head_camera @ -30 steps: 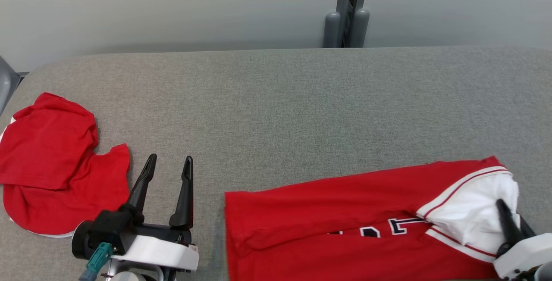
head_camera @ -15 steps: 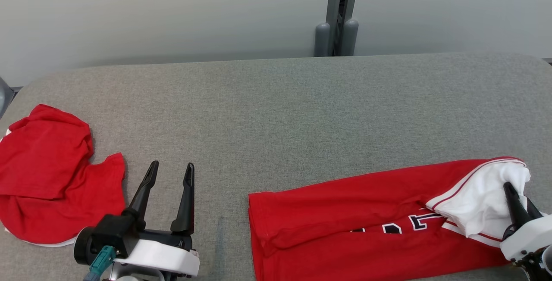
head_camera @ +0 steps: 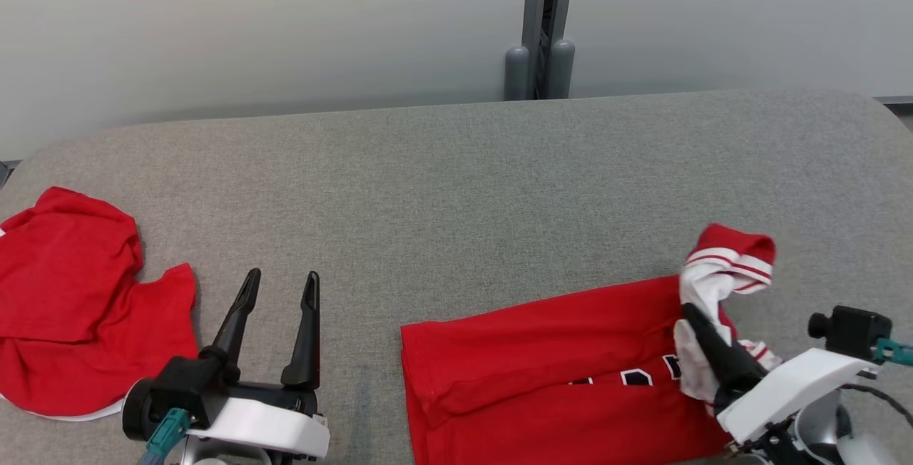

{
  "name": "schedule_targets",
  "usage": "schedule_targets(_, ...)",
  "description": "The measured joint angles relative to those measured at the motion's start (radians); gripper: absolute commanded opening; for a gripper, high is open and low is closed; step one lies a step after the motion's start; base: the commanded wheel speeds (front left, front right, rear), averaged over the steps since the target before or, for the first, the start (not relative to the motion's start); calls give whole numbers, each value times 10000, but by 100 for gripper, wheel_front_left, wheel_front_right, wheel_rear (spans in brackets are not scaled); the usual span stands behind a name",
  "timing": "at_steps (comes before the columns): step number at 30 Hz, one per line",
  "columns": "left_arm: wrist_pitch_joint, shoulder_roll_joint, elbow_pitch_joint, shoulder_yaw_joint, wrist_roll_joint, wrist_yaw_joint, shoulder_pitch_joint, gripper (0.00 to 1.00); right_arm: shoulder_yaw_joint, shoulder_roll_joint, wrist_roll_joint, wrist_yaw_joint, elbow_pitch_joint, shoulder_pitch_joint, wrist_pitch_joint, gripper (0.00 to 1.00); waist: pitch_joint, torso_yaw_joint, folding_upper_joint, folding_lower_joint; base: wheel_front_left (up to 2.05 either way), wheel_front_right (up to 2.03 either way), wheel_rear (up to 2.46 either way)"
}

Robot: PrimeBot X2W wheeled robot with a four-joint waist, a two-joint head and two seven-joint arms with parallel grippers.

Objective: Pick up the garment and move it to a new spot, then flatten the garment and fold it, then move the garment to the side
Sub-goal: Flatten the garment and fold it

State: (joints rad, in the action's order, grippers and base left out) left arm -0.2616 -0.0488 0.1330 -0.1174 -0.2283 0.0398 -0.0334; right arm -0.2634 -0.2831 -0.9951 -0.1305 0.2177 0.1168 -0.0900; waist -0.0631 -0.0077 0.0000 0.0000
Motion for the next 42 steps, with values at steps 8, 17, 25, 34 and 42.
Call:
schedule_targets(8, 0, -2, -65, -25, -25, -2, -36, 100, 650, 1969, -318, 4, -1482, -940, -1584, 0, -31, 259, 0, 0, 0, 0, 0)
schedule_targets(17, 0, 2, -31, -4, 6, 29, -84, 100, -378, 2324, -2272, 10, -1430, -1257, -1526, 0, -136, 662, 0, 0, 0, 0, 0)
schedule_targets(25, 0, -2, -27, -127, -31, -19, -150, 100, -2286, 2347, -3177, 10, -458, -362, -401, 0, -327, 1077, 0, -1, 0, 0, 0)
schedule_targets(34, 0, -4, 17, -343, -150, -73, -319, 100, -3189, 2347, -3567, 10, 823, 541, 247, 0, -527, 1556, 0, 0, 0, 0, 0)
schedule_targets(42, 0, -4, 79, -382, -201, -157, -330, 100, -3756, 2362, -4330, 10, 1586, 1063, 476, 100, -611, 1942, 0, 0, 0, 0, 0)
